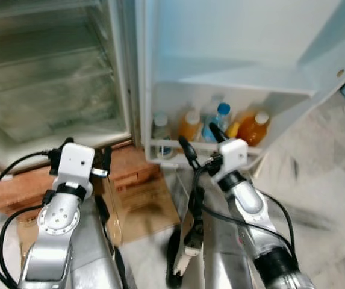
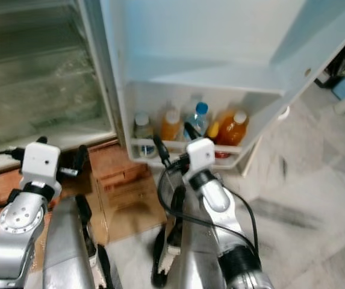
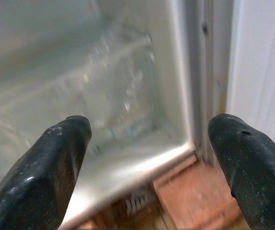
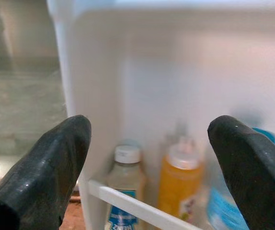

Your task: Restocking fridge

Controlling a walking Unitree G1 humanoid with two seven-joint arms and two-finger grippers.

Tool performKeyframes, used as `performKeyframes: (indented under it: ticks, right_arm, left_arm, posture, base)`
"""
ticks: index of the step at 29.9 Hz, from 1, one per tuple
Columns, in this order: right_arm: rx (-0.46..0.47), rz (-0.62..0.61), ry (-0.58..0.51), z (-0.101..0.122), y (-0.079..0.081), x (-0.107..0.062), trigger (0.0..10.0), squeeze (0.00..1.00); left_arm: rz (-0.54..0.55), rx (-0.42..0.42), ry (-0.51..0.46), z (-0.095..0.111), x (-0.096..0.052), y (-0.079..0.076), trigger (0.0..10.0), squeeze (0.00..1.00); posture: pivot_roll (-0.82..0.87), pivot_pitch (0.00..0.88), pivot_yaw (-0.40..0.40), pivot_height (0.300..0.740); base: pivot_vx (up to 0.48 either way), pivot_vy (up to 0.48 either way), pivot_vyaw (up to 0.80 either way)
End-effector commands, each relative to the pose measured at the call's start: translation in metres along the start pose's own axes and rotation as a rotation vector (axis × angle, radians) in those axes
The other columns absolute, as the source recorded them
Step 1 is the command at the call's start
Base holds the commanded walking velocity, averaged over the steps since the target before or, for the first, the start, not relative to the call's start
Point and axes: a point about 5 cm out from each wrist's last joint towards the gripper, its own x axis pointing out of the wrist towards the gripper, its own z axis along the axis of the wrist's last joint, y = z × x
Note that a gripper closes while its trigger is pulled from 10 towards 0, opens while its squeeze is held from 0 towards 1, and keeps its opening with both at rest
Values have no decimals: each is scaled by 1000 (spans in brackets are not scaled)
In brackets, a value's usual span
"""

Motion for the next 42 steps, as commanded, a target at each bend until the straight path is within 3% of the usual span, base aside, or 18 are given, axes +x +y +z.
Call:
performKeyframes:
  ticks: [1, 4, 5, 13, 19, 29, 42]
  right_arm:
    - [6, -85, 36, -2, -12, -11, 10000, 1000]
    - [-16, -135, 86, -2, -18, -19, 10000, 1000]
    - [-44, -162, 109, 2, -24, -28, 10000, 0]
    - [-1, -284, 120, 11, -46, -45, 10000, 0]
    - [12, -287, 141, 9, -45, -37, 10000, 0]
    - [30, -309, 134, 12, -48, -31, 10000, 0]
    - [59, -387, 179, 8, -56, -47, 10000, 0]
  left_arm:
    - [-1, -22, 29, -11, 1, 1, 10000, 0]
    - [-5, -25, 28, -13, 3, 1, 10000, 0]
    - [-17, -29, 27, -17, 4, 0, 10000, 0]
    - [-51, -46, 36, -29, -1, -6, 10000, 0]
    - [-74, -58, 47, -38, -6, -17, 10000, 0]
    - [-66, -34, 27, -36, 1, -14, 10000, 0]
    - [-41, -2, 17, -38, 1, -12, 10000, 0]
  posture:
    - [120, 0, -75, 487]
    - [108, 0, -66, 487]
    - [96, 0, -57, 487]
    - [94, 0, -43, 510]
    - [101, 0, -41, 551]
    - [105, 0, -41, 603]
    - [89, 0, -27, 681]
  base:
    - [0, 0, 0]
    - [0, 0, 0]
    - [0, 0, 0]
    - [0, 0, 0]
    - [0, 0, 0]
    - [0, 0, 0]
    - [0, 0, 0]
